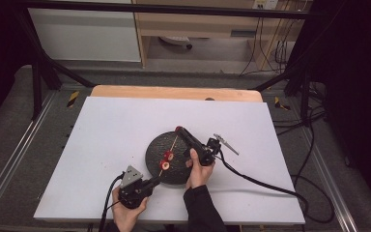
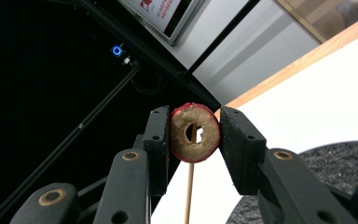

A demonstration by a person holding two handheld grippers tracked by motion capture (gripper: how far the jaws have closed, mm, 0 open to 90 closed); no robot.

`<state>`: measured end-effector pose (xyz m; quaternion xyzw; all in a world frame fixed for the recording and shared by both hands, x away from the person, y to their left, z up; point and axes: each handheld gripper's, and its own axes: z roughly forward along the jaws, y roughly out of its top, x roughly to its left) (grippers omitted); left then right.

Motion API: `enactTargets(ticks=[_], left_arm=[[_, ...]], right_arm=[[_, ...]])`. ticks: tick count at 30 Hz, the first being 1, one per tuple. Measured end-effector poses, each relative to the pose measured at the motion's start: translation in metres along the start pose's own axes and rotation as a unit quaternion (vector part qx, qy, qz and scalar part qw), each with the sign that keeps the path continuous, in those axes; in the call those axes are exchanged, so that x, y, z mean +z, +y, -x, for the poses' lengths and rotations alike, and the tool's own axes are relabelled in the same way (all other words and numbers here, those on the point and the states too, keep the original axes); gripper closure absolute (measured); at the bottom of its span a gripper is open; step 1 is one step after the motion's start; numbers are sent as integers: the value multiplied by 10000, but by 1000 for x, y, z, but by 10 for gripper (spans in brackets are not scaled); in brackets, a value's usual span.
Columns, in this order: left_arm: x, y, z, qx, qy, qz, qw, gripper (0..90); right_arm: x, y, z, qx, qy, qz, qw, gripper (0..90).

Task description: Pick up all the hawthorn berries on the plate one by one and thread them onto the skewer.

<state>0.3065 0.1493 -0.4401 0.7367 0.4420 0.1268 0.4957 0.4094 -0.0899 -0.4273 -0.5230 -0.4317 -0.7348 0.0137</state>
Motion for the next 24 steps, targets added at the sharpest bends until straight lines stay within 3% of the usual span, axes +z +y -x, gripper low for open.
enactTargets(ticks=[4, 16, 24], left_arm=[[3, 1, 1, 51, 17, -43, 10000, 888], [13, 14, -3, 146, 5, -53, 9999, 889], [15, 18, -6, 236, -63, -100, 9997, 888]], right_arm=[[0, 1, -2, 2, -7, 38, 10000, 650], [-4, -10, -1, -181, -5, -375, 9991, 649], [-7, -11, -4, -341, -69, -499, 9981, 644]])
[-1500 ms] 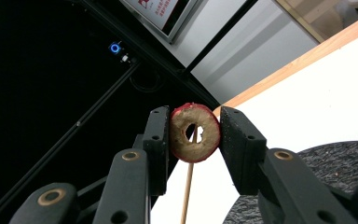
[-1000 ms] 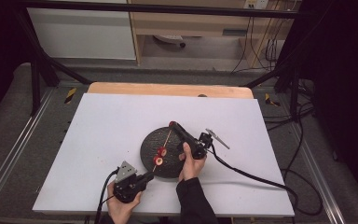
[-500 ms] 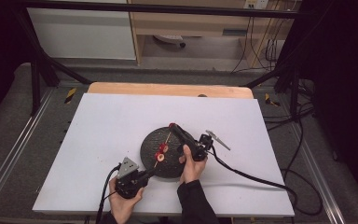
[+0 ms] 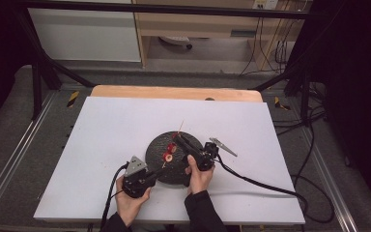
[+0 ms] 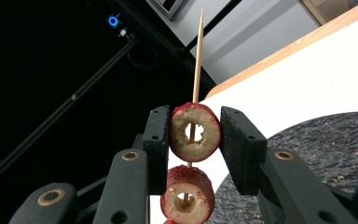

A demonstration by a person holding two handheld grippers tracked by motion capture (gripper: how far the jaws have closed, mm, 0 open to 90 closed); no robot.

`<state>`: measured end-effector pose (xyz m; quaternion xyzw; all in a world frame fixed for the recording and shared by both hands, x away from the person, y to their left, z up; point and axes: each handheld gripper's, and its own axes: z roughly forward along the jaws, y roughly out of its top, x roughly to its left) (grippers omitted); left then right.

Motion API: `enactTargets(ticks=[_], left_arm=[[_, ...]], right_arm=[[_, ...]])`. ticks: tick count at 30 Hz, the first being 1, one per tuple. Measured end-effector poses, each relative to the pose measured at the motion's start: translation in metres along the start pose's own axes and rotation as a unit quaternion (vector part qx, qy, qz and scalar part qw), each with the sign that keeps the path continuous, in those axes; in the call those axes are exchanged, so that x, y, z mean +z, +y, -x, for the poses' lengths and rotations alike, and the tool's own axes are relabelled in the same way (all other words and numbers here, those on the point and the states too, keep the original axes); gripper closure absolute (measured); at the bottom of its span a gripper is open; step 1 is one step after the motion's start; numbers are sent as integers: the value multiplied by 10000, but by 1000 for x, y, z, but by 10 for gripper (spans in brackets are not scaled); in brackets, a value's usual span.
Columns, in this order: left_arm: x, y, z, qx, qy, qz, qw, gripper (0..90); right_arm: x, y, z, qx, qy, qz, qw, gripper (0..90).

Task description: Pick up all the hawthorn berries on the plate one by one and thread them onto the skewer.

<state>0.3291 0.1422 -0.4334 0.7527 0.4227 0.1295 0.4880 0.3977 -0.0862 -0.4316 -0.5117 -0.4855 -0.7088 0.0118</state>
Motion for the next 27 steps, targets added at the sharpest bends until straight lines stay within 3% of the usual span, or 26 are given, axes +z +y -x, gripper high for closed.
enactTargets(ticks=[3, 8, 11, 14, 19, 23, 27], left_arm=[[-2, -3, -3, 28, -55, 2, 10000, 888], [-11, -6, -11, 49, -77, -16, 10000, 888], [-16, -6, -16, 108, -72, -29, 9999, 888], [-18, -6, -18, 141, -92, -44, 9998, 888], [-21, -4, -19, 319, -80, -141, 9994, 888], [-23, -3, -22, 370, -85, -214, 9990, 888], [-25, -1, -25, 406, -107, -268, 9988, 888]], right_arm=[[-1, 0, 0, -105, -47, -180, 9998, 630], [-7, 9, -2, -459, -177, -449, 9978, 477], [-15, 20, -1, -791, -344, -632, 9943, 370], [-24, 29, 2, -1160, -492, -983, 9872, 249], [-35, 35, 11, -1620, -693, -1556, 9720, 121], [-44, 39, 18, -1993, -775, -1961, 9570, 57], [-56, 43, 25, -2249, -830, -2162, 9464, 39]])
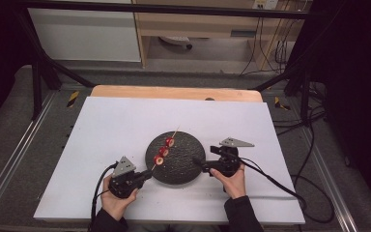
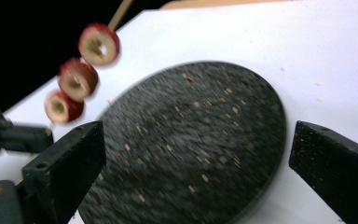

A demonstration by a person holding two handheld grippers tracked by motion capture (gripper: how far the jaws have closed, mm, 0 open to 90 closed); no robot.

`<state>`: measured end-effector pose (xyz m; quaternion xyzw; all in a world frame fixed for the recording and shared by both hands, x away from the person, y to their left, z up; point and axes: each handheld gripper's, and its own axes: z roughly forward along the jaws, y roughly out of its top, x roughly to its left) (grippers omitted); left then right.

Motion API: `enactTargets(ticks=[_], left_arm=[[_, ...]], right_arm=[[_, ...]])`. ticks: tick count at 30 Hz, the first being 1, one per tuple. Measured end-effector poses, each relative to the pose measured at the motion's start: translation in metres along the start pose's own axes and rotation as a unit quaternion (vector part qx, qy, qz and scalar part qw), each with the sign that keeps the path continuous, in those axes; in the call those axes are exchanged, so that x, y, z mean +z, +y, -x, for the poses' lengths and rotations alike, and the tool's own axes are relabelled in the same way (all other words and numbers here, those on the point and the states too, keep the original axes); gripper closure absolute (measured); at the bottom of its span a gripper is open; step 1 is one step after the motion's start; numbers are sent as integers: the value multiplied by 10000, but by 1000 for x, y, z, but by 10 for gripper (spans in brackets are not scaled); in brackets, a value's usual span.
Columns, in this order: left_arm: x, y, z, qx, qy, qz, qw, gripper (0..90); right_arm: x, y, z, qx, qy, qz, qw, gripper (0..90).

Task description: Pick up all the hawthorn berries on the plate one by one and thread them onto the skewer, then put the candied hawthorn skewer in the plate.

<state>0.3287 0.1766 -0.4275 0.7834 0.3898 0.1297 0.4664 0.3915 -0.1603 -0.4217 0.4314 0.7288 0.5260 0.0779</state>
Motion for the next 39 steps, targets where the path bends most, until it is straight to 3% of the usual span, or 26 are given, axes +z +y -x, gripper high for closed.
enactTargets(ticks=[11, 20, 28, 33, 39], left_arm=[[-5, 11, -6, 18, -46, -196, 9998, 888], [2, 27, -12, 139, 70, -643, 9978, 888], [16, 33, -11, 155, 103, -1029, 9945, 887], [26, 37, -11, 197, 112, -1377, 9902, 887], [36, 40, -8, 243, 187, -1624, 9863, 887]], right_arm=[[-29, -17, 22, -351, -312, -509, 9976, 6], [-48, -32, 37, -474, -409, -583, 9963, 6], [-59, -42, 45, -586, -504, -813, 9937, 6], [-64, -46, 47, -640, -553, -897, 9924, 6], [-65, -48, 47, -662, -549, -940, 9918, 6]])
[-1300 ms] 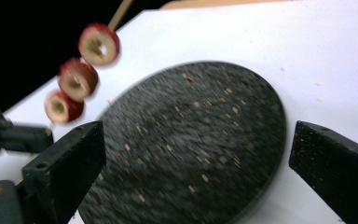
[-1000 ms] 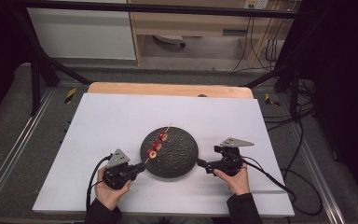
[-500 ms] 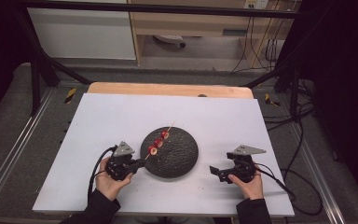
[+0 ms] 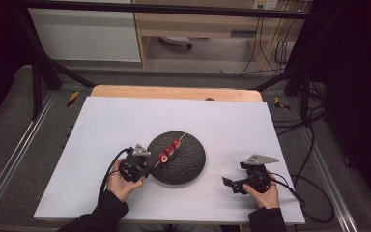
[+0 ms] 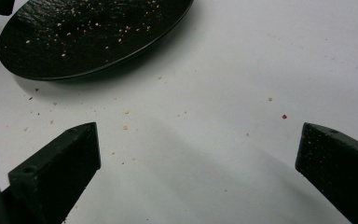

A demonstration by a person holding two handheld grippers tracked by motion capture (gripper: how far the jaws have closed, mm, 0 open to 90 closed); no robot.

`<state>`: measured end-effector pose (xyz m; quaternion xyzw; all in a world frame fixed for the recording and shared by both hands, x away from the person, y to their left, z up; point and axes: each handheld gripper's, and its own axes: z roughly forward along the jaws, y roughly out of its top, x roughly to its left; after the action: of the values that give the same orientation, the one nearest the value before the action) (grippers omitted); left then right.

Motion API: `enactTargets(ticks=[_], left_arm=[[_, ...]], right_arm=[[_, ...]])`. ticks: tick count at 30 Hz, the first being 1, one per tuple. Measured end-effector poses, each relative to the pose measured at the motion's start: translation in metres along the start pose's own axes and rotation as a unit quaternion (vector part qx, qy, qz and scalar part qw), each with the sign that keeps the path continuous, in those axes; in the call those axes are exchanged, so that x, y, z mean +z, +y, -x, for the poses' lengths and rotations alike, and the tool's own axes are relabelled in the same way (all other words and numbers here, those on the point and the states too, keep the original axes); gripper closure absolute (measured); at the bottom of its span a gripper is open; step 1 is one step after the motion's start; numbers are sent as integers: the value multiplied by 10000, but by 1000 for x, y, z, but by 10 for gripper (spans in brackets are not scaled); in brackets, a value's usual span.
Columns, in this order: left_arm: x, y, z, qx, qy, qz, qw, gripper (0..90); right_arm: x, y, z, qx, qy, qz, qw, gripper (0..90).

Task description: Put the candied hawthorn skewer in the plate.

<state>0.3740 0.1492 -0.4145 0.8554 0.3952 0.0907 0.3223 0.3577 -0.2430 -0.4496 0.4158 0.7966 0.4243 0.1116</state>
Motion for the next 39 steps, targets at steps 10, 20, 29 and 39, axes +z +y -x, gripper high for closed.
enactTargets(ticks=[10, 20, 29, 39], left_arm=[[10, 9, 7, 69, 235, -334, 9991, 886], [14, 13, 10, 162, 328, -408, 9985, 873], [6, 9, 6, 380, 211, 99, 9990, 670], [-15, -11, -10, 648, -132, 739, 9951, 312]], right_arm=[[0, -1, 0, -29, 0, -13, 10000, 7], [-1, -2, 1, 41, 49, 13, 10000, 8], [-2, -2, 2, 81, 53, 55, 9999, 7], [-2, -2, 2, 43, 30, 98, 9999, 7]])
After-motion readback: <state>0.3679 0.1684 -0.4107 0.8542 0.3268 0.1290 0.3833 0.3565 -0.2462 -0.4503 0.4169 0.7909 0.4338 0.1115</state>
